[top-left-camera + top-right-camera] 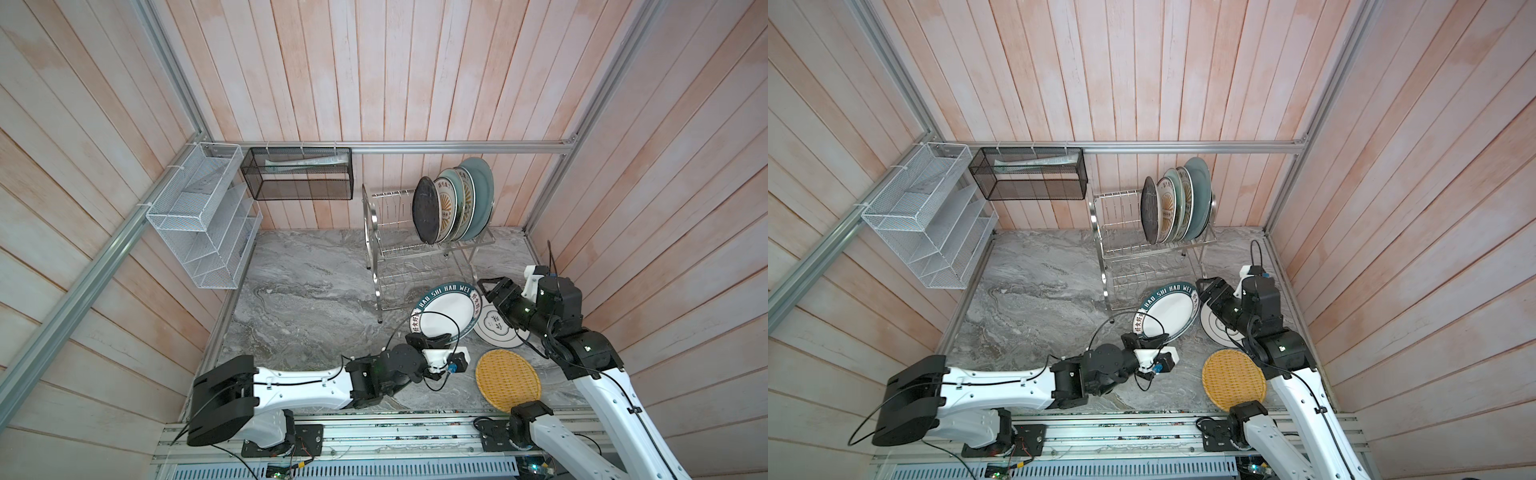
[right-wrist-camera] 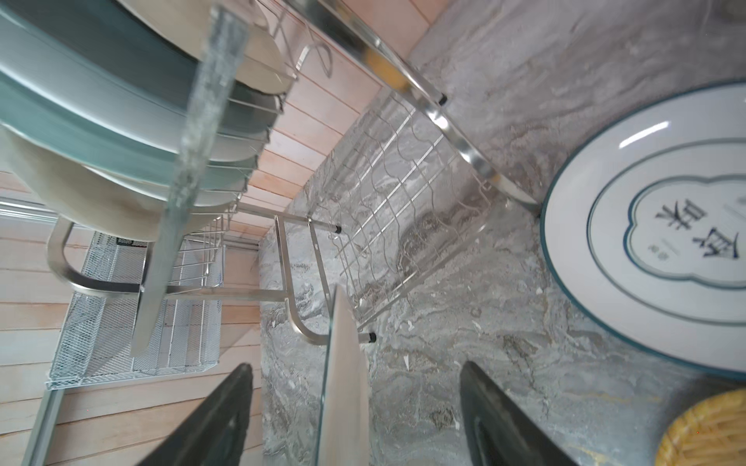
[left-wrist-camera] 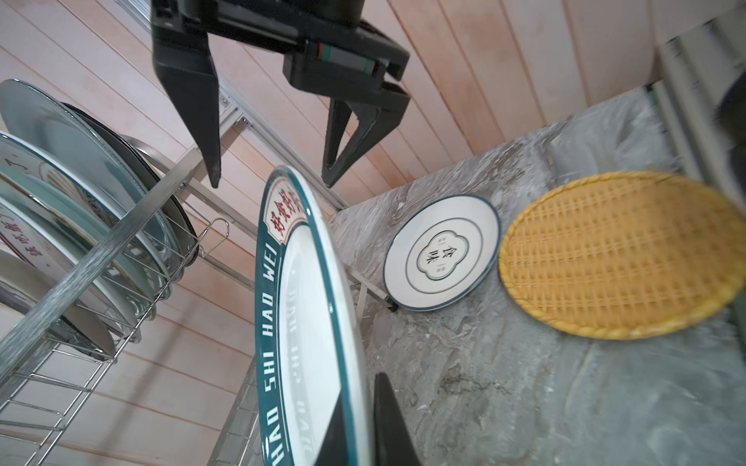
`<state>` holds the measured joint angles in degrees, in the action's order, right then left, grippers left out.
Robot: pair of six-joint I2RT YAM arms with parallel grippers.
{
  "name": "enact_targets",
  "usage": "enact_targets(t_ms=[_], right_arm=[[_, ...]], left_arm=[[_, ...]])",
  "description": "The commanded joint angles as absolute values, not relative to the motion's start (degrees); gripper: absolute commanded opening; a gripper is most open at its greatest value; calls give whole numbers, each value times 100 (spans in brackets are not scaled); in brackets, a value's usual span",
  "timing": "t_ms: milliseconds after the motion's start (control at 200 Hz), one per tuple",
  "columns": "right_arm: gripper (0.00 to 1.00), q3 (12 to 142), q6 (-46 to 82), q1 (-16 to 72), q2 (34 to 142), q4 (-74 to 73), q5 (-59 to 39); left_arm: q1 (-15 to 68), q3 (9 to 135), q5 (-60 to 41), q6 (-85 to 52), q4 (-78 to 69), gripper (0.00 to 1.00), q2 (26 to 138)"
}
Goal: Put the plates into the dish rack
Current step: 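Carry the plate to the rack with the left gripper while the right releases and withdraws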
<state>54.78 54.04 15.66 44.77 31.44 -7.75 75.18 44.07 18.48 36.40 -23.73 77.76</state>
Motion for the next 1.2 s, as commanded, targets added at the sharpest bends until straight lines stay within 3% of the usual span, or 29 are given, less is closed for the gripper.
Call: enact_targets(t_ms=[0, 165, 370, 635, 865, 1195], right_arm=[[91, 5624, 4676, 1582, 4300, 2847, -222], [96, 5341, 4094, 1574, 3911, 2584, 11], [98, 4797, 3560, 1573, 3413, 2176, 100], [98, 3999, 3155, 1573, 2967, 1231, -631], [98, 3314, 2997, 1577, 2610, 760, -979], [98, 3157, 2959, 1582, 2330, 785, -1649]], left_arm=[[7566, 4332, 973, 2637, -1431, 0, 6894], [7567, 4352, 84, 1389, -682, 0, 5690], [7576, 4795, -367, 334, -1099, 0, 4961], [7574, 6390, 732, 36, -1695, 0, 5819], [7528, 7263, 2548, 471, -2658, 0, 6746], [6098, 8501, 2611, -1117, -2026, 0, 7954]])
